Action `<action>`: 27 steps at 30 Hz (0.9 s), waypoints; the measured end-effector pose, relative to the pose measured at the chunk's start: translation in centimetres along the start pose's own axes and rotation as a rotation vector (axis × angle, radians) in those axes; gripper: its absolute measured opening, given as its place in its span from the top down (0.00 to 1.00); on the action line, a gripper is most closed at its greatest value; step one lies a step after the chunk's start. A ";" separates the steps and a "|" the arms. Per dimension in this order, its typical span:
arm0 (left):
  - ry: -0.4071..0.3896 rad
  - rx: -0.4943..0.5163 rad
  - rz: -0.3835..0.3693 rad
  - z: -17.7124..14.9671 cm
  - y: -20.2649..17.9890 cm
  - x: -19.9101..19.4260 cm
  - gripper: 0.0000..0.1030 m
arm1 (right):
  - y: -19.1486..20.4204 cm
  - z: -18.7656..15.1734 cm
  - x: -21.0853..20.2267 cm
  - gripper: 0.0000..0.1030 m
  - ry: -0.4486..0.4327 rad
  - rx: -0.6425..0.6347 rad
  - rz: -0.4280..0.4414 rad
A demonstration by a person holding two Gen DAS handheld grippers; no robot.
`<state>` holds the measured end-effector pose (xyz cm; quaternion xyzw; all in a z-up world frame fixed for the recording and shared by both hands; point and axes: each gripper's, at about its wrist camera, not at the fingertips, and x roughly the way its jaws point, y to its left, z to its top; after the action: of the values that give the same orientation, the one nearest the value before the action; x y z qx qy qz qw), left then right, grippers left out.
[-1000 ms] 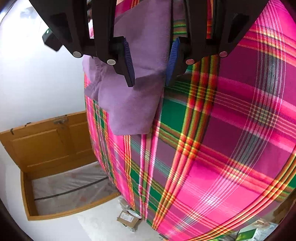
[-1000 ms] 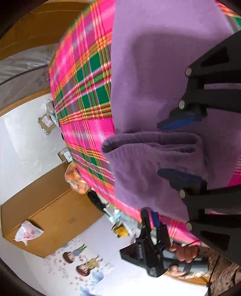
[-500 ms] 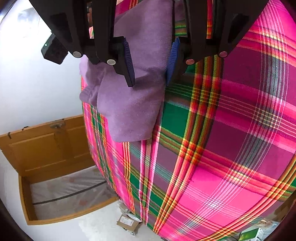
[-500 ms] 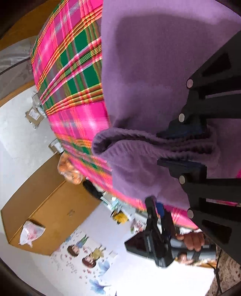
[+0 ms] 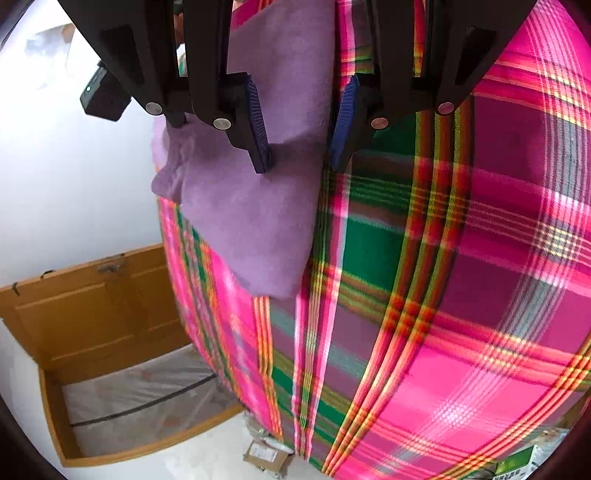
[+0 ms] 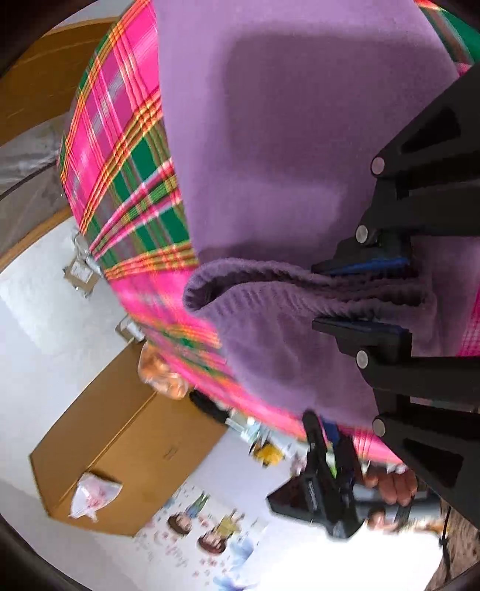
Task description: Fold clothes
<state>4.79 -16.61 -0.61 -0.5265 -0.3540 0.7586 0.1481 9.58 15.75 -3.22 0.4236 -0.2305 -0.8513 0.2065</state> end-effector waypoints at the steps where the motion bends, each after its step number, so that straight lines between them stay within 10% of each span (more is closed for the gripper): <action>1: 0.000 0.000 0.002 0.0 0.0 0.0 0.66 | 0.0 0.0 0.0 0.72 -0.002 -0.008 -0.015; 14: -0.046 0.043 0.040 1.6 -2.0 0.5 0.66 | 2.1 5.0 1.1 0.65 -0.058 -0.164 -0.076; 18: -0.031 0.034 0.064 2.5 -1.8 1.5 0.66 | 2.1 5.6 2.4 0.91 -0.030 -0.164 -0.050; 27: -0.018 0.051 0.076 2.7 -1.5 2.2 0.64 | 0.6 5.5 2.9 0.88 -0.054 -0.137 -0.175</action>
<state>1.26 -15.29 -0.55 -0.5290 -0.3155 0.7771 0.1293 3.58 14.87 -1.78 0.4039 -0.1393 -0.8910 0.1534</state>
